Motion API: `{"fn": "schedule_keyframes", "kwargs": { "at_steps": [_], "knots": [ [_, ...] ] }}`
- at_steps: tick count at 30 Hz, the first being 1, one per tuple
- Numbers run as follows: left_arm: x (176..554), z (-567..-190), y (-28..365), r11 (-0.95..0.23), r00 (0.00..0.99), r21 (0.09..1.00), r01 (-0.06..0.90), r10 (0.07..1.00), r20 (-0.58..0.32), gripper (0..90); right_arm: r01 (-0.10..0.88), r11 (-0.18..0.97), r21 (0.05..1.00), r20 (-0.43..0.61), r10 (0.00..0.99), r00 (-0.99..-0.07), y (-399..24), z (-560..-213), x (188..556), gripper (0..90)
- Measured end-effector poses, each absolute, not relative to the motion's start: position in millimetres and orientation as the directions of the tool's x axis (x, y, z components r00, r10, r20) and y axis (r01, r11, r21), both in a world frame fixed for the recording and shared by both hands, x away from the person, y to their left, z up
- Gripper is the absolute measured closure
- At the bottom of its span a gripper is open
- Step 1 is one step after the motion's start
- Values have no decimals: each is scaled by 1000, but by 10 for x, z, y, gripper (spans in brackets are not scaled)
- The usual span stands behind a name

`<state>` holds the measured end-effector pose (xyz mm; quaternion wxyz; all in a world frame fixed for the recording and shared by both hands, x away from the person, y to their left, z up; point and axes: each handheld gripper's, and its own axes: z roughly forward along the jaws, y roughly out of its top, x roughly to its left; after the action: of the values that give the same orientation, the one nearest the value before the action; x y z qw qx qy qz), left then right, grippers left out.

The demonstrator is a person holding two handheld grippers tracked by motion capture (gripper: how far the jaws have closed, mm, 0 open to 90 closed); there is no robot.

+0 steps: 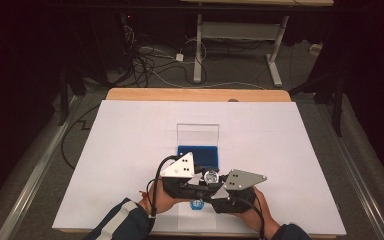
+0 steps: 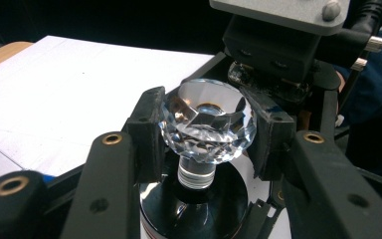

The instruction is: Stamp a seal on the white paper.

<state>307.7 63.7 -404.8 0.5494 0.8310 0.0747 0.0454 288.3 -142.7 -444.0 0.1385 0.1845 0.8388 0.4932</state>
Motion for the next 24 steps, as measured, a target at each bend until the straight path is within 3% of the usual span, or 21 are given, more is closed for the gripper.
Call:
{"fn": "schedule_keyframes", "kwargs": {
  "at_steps": [24],
  "knots": [
    [3113,-4084,640,-385,982,917,100,188,-28,538,173,459,871,-61,452,-890,-1429,-4479,2903,383]
  ]
}}
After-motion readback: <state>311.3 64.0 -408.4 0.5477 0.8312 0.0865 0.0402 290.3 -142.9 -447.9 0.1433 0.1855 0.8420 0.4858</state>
